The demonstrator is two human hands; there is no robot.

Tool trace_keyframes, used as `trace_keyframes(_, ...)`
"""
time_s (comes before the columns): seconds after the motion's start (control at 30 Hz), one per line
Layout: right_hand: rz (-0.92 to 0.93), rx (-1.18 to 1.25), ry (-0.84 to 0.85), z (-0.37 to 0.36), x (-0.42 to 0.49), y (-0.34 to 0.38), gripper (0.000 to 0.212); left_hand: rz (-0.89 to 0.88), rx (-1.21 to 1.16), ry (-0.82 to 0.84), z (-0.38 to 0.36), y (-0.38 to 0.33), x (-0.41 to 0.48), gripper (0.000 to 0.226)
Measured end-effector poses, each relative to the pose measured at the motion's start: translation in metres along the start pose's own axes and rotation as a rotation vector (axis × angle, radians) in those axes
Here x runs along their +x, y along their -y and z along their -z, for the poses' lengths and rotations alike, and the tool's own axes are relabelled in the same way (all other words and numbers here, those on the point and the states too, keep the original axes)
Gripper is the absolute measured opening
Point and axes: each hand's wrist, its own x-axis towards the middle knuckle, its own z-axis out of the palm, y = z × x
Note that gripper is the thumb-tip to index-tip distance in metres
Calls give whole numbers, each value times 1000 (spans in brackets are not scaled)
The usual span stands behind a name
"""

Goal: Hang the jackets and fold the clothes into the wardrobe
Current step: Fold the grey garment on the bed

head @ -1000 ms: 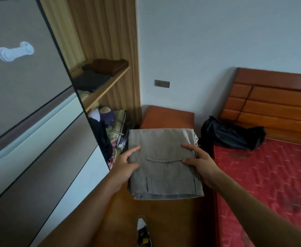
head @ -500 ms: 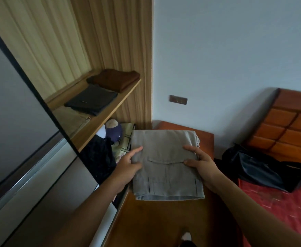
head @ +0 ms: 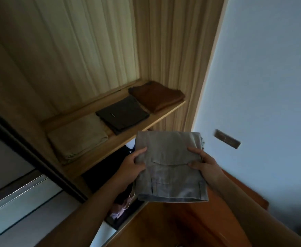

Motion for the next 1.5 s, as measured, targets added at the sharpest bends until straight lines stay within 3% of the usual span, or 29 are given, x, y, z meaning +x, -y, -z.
trace_keyframes(0.33, -91, -79, 257, -42, 130, 37, 57, 59, -63, -306, 29, -13, 46, 54)
trace_keyframes(0.67, -20, -317, 440, -143, 220, 68, 57, 60, -224, -577, 98, -8, 77, 52)
trace_keyframes(0.9, -35, -281, 563, -222, 267, 78, 56, 63, -318, -737, 153, -16, 90, 53)
trace_keyframes(1.1, -89, -308, 745, -292, 296, 76, 69, 76, -217, -934, 204, -12, 100, 52)
trace_keyframes(1.3, -167, -329, 914, -352, 314, 70, 80, 202, -55, -1120, 250, 0, 124, 54)
trace_keyframes(1.43, -189, -398, 986, -382, 335, 61, 87, 349, 210, -1132, 281, 17, 137, 57)
trace_keyframes(1.5, -176, -566, 1032, -393, 345, 52, 90, 477, 369, -1047, 287, 33, 146, 56)
